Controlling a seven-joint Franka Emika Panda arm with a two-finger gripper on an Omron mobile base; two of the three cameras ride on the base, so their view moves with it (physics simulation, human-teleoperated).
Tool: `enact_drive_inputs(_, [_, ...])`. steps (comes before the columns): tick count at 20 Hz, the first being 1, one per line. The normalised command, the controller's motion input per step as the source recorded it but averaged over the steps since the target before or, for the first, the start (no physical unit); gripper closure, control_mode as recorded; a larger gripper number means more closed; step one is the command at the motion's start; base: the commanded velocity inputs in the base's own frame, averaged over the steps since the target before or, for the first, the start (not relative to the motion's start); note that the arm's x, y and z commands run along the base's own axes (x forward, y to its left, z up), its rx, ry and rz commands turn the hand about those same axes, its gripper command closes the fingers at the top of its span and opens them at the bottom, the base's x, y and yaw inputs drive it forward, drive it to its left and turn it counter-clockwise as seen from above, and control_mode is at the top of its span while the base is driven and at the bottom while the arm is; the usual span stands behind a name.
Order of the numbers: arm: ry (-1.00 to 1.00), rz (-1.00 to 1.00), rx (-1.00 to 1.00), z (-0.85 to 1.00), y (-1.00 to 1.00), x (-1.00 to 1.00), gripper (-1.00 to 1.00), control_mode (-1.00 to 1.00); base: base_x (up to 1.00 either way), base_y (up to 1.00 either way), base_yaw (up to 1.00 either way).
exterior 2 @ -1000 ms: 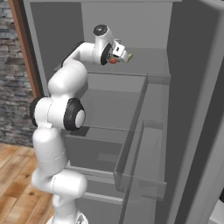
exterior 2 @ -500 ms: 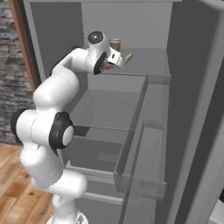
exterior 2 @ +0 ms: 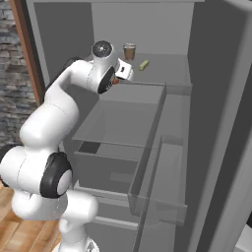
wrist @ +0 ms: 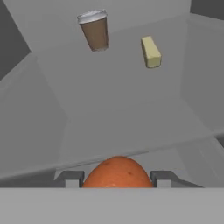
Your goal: Pick the egg and butter from the fridge and place them by the bowl for mixing.
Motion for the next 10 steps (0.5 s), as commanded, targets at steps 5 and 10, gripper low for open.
enact_drive_inputs(5, [-0.02, 0.0, 0.0, 0.0, 0.17, -0.7, 1.0, -1.0, 0.0, 0.0, 0.0])
enact_drive_inputs(10, [-0.04, 0.0, 0.0, 0.01, 0.2, -0.67, 1.0, -1.0, 0.0, 0.0, 0.0])
